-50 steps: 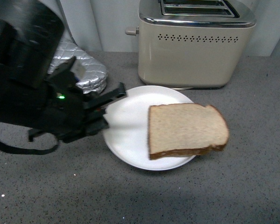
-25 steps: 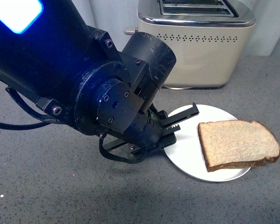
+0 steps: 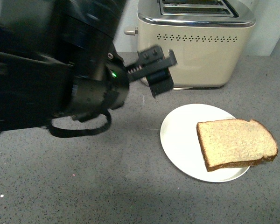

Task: Put bread into toaster

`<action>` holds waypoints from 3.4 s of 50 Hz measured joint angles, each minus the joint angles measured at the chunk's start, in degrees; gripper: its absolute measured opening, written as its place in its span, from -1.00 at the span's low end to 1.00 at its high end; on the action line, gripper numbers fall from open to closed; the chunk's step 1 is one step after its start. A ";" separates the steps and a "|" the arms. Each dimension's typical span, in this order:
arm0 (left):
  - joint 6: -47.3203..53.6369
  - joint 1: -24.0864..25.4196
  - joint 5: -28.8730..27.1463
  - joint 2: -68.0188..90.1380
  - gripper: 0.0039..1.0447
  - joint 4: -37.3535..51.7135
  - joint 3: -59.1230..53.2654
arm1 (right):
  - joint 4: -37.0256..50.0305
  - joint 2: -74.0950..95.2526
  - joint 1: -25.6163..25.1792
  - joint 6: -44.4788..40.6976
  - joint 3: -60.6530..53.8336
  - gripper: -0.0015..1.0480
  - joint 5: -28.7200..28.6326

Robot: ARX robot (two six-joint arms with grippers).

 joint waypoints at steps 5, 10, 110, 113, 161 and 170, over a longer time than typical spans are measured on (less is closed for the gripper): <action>7.02 0.87 -6.82 -7.17 0.90 4.04 -6.71 | 0.00 0.00 0.00 0.02 0.00 0.81 -0.04; 22.95 2.97 -15.45 -8.46 0.55 29.86 -18.69 | 0.00 0.00 0.00 0.00 0.00 0.81 -0.15; 37.68 31.32 10.82 -93.26 -0.94 -13.73 -45.13 | -0.02 0.00 0.00 0.00 0.00 0.81 -0.07; 37.68 31.32 10.82 -94.60 -0.94 -15.08 -45.13 | -0.02 0.00 0.00 0.00 0.00 0.81 -0.07; 37.68 31.32 10.91 -106.51 0.21 -27.34 -45.11 | 1.18 13.66 -1.25 -9.81 1.68 0.81 2.47; 37.70 31.32 10.91 -106.51 0.91 -27.34 -45.11 | 18.51 47.30 -8.24 -7.91 9.88 0.81 -7.17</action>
